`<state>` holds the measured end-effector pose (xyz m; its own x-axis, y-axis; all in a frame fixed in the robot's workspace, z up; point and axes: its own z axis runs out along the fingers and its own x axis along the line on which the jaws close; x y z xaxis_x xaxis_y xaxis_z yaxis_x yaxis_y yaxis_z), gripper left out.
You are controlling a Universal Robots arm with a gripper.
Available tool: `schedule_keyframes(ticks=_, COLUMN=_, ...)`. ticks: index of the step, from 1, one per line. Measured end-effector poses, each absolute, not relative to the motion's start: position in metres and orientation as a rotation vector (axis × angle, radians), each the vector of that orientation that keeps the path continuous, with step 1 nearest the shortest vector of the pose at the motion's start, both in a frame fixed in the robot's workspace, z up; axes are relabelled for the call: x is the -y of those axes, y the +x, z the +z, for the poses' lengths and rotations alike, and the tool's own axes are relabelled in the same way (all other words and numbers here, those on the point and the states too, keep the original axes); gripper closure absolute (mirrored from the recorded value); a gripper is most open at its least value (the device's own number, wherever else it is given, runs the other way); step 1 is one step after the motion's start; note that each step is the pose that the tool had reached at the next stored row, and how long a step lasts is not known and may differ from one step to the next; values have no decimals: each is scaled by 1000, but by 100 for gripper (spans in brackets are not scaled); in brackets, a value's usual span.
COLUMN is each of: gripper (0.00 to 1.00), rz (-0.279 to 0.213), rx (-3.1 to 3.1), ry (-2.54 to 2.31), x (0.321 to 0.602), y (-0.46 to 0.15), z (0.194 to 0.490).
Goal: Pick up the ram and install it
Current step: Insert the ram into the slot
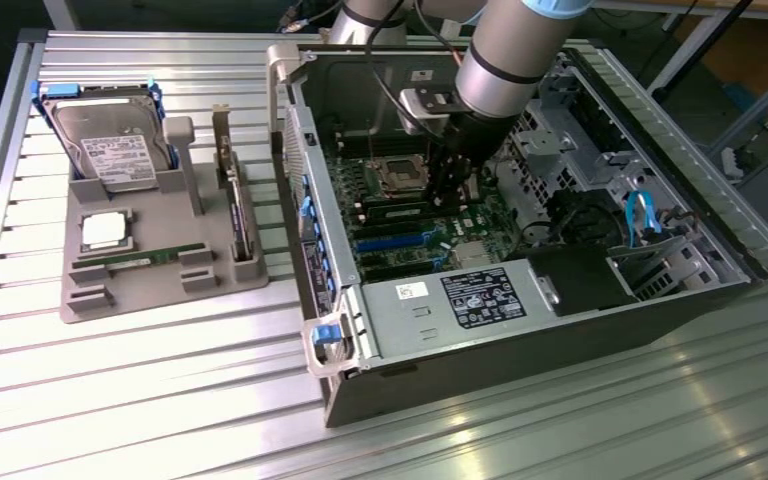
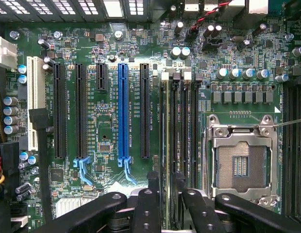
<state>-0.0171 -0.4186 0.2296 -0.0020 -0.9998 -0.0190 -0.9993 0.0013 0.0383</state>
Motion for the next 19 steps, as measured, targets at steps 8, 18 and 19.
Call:
schedule_keyframes(ticks=8, gripper=75, rz=-63, rx=2213, ry=2209, x=419, y=-17, z=237)
schedule_keyframes(ticks=18, gripper=75, rz=-63, rx=2213, ry=2209, x=419, y=-17, z=250)
schedule_keyframes(ticks=19, gripper=75, rz=-63, rx=2213, ry=2209, x=419, y=-17, z=252)
